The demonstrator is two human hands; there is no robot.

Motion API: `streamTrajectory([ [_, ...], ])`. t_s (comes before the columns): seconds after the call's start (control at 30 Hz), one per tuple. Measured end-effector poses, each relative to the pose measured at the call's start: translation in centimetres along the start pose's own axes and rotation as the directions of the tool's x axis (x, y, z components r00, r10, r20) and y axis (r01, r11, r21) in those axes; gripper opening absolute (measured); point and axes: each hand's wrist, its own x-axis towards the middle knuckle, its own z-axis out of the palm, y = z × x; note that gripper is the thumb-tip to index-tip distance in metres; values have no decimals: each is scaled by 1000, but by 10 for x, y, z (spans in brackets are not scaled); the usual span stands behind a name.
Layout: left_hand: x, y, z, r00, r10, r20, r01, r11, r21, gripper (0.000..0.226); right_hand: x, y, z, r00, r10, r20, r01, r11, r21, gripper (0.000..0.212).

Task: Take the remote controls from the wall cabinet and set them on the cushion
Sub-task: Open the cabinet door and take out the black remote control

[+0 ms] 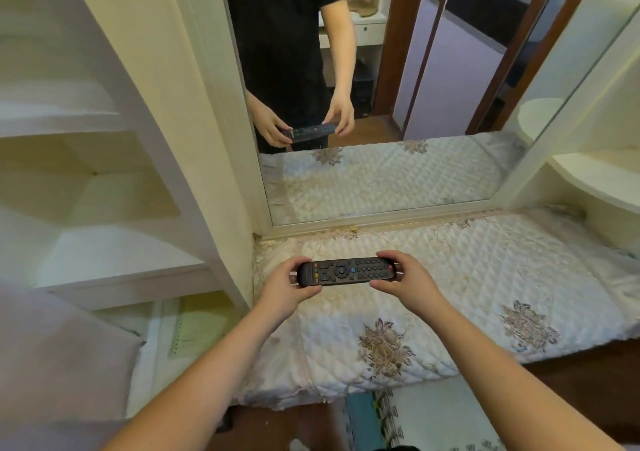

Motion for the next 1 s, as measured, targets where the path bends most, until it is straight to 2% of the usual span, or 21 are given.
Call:
streamTrajectory([
  [0.1, 12, -10, 0, 1000, -14, 6, 14, 999, 34, 54, 10, 3, 13, 1000, 0, -26, -1, 998, -59, 60],
  [0.2, 23, -19, 4, 999, -51, 3, 51, 996, 67, 57, 21, 7, 20, 999, -45, -17, 41, 978, -202, 62],
  [0.33, 40, -30, 15, 992, -124, 22, 123, 992, 17, 57, 40, 21, 27, 999, -37, 29, 43, 966, -254, 61],
  [0.67, 81, -45, 43, 915, -403, 11, 400, 903, -155, 49, 85, 60, 40, 990, 99, 101, -80, 979, -185, 62],
  [0.87, 99, -51, 52, 822, -569, -27, 522, 772, -361, 51, 109, 71, 42, 977, 141, 163, -112, 978, -179, 75],
  [0.93, 102, -52, 51, 797, -604, -3, 542, 717, -438, 45, 115, 75, 44, 973, 159, 169, -142, 984, -111, 70],
  [1.0, 103, -51, 50, 781, -624, 9, 522, 645, -559, 31, 117, 75, 45, 965, 217, 145, -224, 974, 28, 53],
])
